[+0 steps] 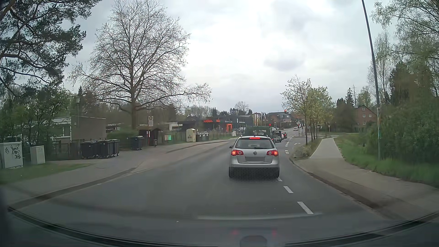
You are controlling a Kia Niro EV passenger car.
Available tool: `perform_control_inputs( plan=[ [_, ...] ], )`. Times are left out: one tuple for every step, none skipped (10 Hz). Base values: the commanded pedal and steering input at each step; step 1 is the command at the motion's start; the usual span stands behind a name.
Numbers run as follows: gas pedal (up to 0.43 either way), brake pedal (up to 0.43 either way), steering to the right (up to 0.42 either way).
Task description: Follow the waypoints while adhering to traffic rules and regulations
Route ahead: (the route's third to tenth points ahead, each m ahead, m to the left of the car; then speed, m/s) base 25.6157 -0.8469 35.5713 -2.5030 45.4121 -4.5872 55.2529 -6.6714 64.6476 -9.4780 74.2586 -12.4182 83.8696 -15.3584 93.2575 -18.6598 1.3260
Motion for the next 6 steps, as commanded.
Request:
perform_control_inputs(
  plan=[
    [0.000,0.061,0.012],
    [0.000,0.061,0.021],
    [0.000,0.024,0.027],
    [0.000,0.018,0.026],
    [0.000,0.006,0.026],
    [0.000,0.006,0.026]
  ],
)
